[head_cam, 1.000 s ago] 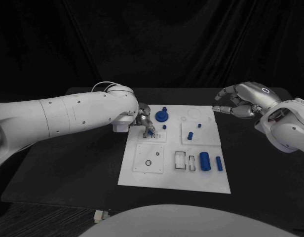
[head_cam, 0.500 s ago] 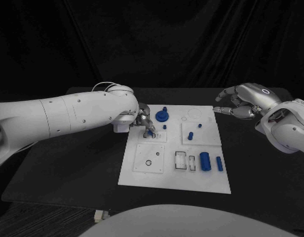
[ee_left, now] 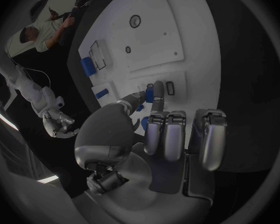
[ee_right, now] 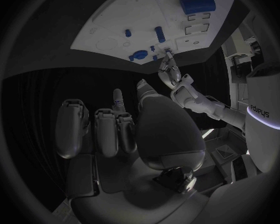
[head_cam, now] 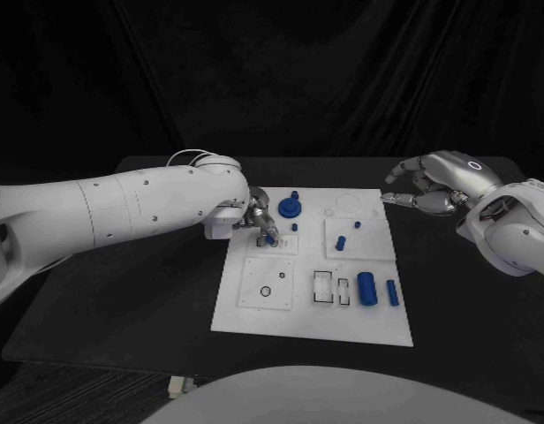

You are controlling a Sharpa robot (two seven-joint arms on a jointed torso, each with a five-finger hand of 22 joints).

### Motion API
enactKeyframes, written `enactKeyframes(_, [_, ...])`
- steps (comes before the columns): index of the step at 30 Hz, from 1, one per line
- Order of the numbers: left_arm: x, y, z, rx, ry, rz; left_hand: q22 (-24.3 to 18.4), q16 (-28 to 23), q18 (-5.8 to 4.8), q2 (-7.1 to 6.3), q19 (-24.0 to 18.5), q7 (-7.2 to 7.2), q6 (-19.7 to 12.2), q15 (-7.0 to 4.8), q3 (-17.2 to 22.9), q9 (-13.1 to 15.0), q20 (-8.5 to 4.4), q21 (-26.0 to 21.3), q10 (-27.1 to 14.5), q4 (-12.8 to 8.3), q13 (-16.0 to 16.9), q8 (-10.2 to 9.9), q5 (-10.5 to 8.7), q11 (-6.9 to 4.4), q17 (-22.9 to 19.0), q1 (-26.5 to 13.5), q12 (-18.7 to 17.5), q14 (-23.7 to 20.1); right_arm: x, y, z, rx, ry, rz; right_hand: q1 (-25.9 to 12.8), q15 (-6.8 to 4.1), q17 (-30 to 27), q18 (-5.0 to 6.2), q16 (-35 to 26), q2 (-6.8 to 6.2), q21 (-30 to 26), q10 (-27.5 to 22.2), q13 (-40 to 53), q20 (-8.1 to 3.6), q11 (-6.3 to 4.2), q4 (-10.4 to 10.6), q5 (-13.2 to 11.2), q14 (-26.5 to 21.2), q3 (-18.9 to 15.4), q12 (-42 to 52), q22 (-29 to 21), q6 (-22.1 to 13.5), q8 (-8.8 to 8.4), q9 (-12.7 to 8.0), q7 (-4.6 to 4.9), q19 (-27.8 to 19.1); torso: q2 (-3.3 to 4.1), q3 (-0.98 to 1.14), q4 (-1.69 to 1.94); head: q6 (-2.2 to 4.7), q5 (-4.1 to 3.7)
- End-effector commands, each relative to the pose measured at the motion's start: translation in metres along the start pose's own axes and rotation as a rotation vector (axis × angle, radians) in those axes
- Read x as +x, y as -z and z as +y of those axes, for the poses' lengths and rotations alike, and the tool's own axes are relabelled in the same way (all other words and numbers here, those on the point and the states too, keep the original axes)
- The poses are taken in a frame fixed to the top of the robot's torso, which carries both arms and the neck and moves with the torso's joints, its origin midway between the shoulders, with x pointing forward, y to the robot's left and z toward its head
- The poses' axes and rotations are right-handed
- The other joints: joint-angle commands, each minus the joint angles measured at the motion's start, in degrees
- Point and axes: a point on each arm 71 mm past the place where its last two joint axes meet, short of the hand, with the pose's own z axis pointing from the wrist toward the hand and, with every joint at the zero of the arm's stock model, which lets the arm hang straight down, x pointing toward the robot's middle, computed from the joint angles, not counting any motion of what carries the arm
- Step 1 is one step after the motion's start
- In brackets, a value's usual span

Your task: Assemble the parts on the task board

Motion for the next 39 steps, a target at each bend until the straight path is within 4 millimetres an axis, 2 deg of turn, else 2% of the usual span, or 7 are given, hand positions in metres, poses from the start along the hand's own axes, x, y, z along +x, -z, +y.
enactKeyframes(1, [0.0025, -0.0012, -0.0016, 0.008, 0.005, 0.013, 13.22, 0.15, 0.35, 0.36, 3.8, -0.13, -0.02, -0.33, 1.05, 0.02, -0.15, -0.04, 5.86, -0.75, 15.05, -0.22, -0.35, -0.36, 15.08, -0.19, 0.2, 5.95, 0.0008, 0.0009, -0.0012, 0.015, 0.0, 0.001, 0.01, 0.4, 8.28, 0.67, -0.17, 0.5, -0.2, 5.89, 15.08, 0.34, 0.41, -0.36, 0.38, 4.46, -0.1, 0.15, 10.55, 0.42, 0.19, -0.1, -0.05, 0.03, -0.02, -0.04, 0.03, -0.01, 0.03])
enactKeyframes(39, [0.0101, -0.0064, -0.0034, 0.018, 0.009, 0.023, 12.89, 0.15, 0.48, 0.74, 3.43, -0.11, 0.15, -0.31, 1.44, 0.17, -0.13, -0.38, 5.86, -0.42, 15.05, -0.34, -0.81, -0.33, 15.08, -0.73, 0.2, 5.95, 0.0031, 0.0016, -0.0019, 0.02, -0.001, 0.012, 0.12, 0.42, 8.23, 0.69, -0.21, 0.59, -0.31, 5.89, 15.08, 0.37, 0.45, -0.47, 0.4, 4.45, -0.15, 0.15, 10.51, 0.48, 0.21, -0.13, -0.04, -0.01, -0.04, -0.04, 0.04, -0.01, -0.01])
